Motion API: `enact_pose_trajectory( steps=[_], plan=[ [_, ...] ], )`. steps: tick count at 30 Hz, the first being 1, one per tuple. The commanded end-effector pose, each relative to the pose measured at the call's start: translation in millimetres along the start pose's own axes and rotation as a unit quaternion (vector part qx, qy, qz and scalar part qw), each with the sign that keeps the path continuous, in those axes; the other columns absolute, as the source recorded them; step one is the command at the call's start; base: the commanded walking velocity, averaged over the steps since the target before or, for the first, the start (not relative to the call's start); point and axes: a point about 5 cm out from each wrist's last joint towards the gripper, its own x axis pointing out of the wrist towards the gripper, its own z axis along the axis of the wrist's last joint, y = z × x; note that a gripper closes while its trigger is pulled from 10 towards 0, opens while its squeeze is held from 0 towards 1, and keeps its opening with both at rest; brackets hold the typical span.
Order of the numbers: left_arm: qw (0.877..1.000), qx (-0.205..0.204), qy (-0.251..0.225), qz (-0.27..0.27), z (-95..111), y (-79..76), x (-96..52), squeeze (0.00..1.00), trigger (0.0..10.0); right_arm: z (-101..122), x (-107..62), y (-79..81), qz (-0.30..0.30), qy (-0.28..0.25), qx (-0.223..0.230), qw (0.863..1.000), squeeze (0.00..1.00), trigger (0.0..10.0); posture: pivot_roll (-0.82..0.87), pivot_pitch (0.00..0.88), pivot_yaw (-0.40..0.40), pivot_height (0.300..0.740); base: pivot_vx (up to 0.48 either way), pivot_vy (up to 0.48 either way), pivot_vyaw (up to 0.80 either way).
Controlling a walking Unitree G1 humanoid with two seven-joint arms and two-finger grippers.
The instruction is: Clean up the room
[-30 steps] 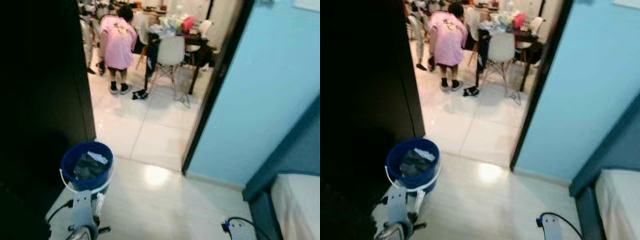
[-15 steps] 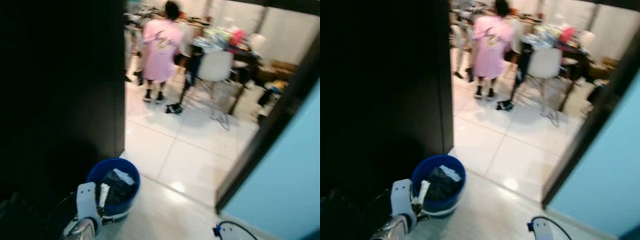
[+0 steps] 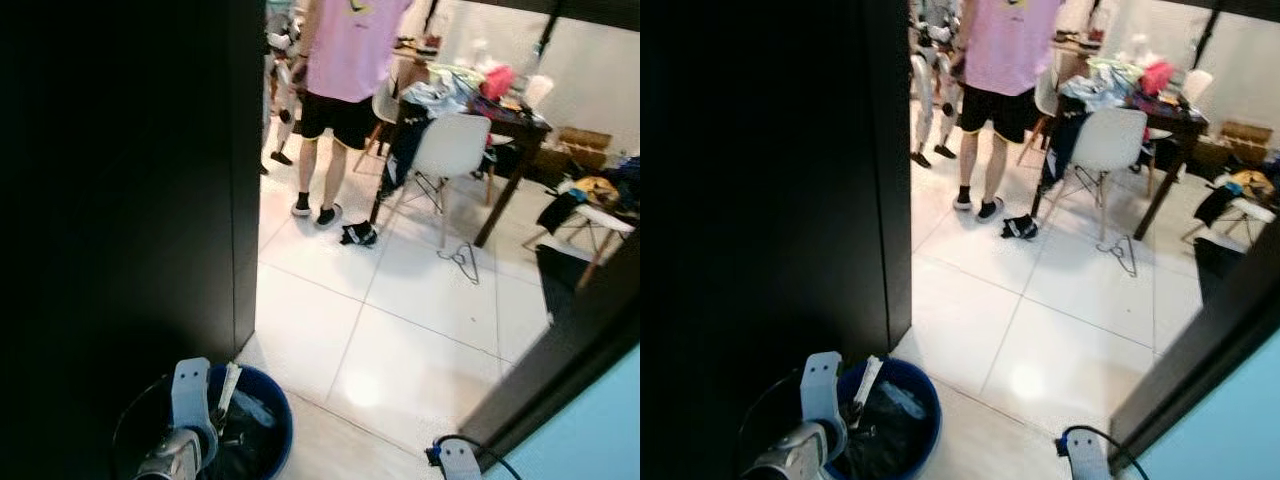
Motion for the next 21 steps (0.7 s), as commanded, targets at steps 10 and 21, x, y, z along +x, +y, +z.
enact_pose_trajectory(
  steps=[10, 21],
  plan=[
    [0.991, 0.041, 0.114, -0.062, -30, -15.8, -2.5, 1.0, 10.0, 0, -8.9, -38.2, -0.034, 0.0, -0.015, 0.999, 0.0, 10.0, -0.02, 0.0, -0.114, 0.74, 0.0, 0.0, 0.0],
    [0.991, 0.055, 0.119, -0.01, -33, -5.6, -4.0, 1.0, 10.0, 42, -8.8, -48.0, -0.032, -0.065, -0.021, 0.997, 0.0, 10.0, -0.02, 0.0, -0.12, 0.74, 0.0, 0.0, 0.0]
  ],
)
